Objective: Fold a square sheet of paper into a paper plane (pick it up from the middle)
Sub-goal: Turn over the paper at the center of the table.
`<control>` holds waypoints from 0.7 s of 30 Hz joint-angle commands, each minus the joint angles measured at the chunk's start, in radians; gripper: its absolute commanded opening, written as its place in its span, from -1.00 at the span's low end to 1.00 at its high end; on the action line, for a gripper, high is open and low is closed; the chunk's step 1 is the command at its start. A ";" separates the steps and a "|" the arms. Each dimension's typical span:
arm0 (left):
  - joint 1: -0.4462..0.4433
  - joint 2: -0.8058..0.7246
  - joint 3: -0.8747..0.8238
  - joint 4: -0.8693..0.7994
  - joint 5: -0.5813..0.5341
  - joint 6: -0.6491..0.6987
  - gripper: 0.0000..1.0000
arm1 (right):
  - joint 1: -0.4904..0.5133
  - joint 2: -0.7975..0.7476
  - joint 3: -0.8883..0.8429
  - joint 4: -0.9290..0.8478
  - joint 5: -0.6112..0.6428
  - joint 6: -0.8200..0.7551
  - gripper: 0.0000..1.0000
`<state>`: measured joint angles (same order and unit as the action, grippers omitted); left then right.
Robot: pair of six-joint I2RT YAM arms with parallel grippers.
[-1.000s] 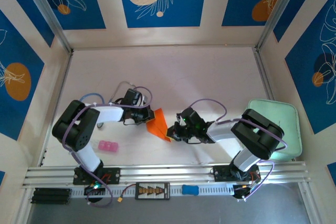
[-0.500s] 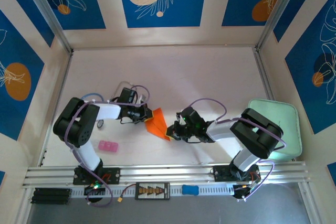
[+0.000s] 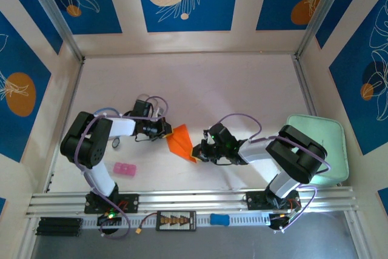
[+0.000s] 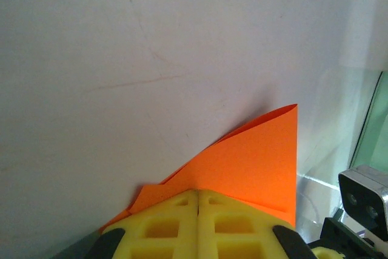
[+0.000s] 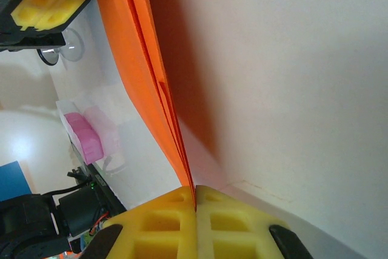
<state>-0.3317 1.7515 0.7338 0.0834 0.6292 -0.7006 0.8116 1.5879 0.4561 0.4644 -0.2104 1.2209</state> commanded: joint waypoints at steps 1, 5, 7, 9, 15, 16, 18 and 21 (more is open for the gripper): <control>0.049 0.031 0.015 -0.034 -0.143 0.033 -0.87 | -0.002 -0.015 -0.019 -0.055 -0.041 0.005 -1.00; 0.053 0.022 0.034 -0.077 -0.180 0.045 -0.87 | -0.003 -0.023 -0.024 -0.061 -0.042 0.004 -1.00; 0.054 0.020 0.036 -0.084 -0.188 0.048 -0.87 | -0.003 -0.029 -0.028 -0.062 -0.040 0.004 -1.00; 0.054 0.018 0.036 -0.094 -0.202 0.052 -0.88 | -0.003 -0.034 -0.031 -0.063 -0.040 0.005 -1.00; 0.054 0.003 0.035 -0.115 -0.246 0.067 -0.88 | -0.004 -0.046 -0.040 -0.067 -0.043 -0.001 -1.00; 0.054 0.000 0.036 -0.116 -0.251 0.068 -0.88 | -0.004 -0.047 -0.041 -0.068 -0.043 0.000 -1.00; 0.054 -0.005 0.039 -0.117 -0.255 0.070 -0.88 | -0.004 -0.049 -0.044 -0.070 -0.043 0.000 -1.00; 0.054 -0.007 0.049 -0.123 -0.256 0.076 -0.88 | -0.005 -0.051 -0.046 -0.072 -0.046 -0.001 -1.00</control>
<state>-0.3195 1.7420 0.7700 0.0135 0.5564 -0.6640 0.8093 1.5585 0.4469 0.4686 -0.2131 1.2205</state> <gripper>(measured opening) 0.065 0.063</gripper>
